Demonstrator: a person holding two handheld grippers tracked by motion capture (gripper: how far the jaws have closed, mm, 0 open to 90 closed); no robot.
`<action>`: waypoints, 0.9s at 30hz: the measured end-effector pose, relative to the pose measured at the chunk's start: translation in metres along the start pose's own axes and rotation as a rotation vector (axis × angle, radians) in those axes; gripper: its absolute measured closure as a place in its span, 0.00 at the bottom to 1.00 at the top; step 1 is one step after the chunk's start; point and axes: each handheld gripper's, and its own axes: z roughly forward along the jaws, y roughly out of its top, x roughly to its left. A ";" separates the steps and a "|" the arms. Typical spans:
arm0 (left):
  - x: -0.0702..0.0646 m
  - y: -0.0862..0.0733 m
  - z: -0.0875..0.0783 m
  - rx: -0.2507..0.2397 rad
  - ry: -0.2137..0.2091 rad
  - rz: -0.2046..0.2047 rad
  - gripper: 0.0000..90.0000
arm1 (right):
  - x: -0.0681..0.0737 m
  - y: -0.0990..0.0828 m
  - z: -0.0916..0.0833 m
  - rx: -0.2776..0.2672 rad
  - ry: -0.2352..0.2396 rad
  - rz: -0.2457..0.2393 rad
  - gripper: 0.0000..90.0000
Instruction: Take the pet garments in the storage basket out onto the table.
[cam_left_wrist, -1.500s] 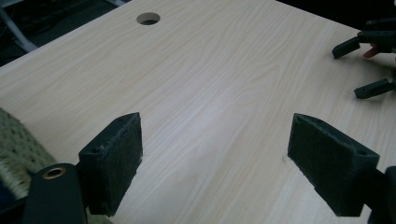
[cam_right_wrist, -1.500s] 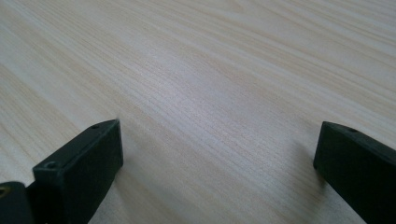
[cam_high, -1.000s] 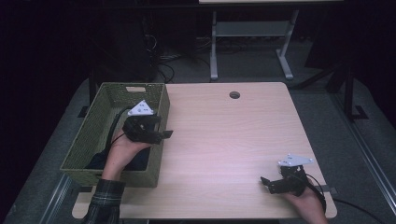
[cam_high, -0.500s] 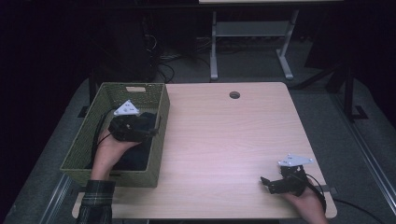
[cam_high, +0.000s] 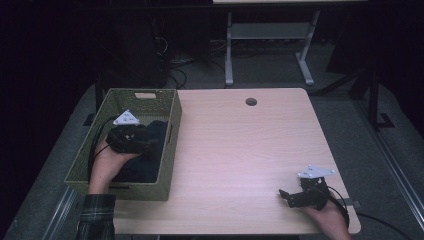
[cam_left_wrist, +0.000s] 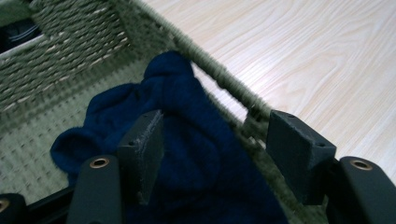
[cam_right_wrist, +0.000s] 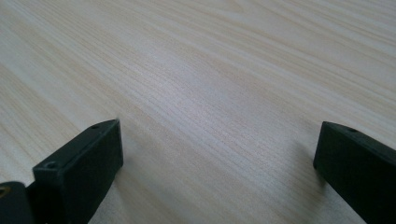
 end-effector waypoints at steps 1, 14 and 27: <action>0.000 -0.001 0.000 0.000 0.003 -0.012 0.40 | 0.000 0.000 0.000 0.000 0.000 0.000 0.01; 0.014 -0.015 0.000 0.085 0.044 -0.016 0.44 | 0.000 0.000 0.000 0.000 0.000 0.000 0.01; 0.029 -0.034 0.014 0.209 0.068 -0.022 0.50 | 0.000 0.000 0.000 0.000 0.000 0.000 0.01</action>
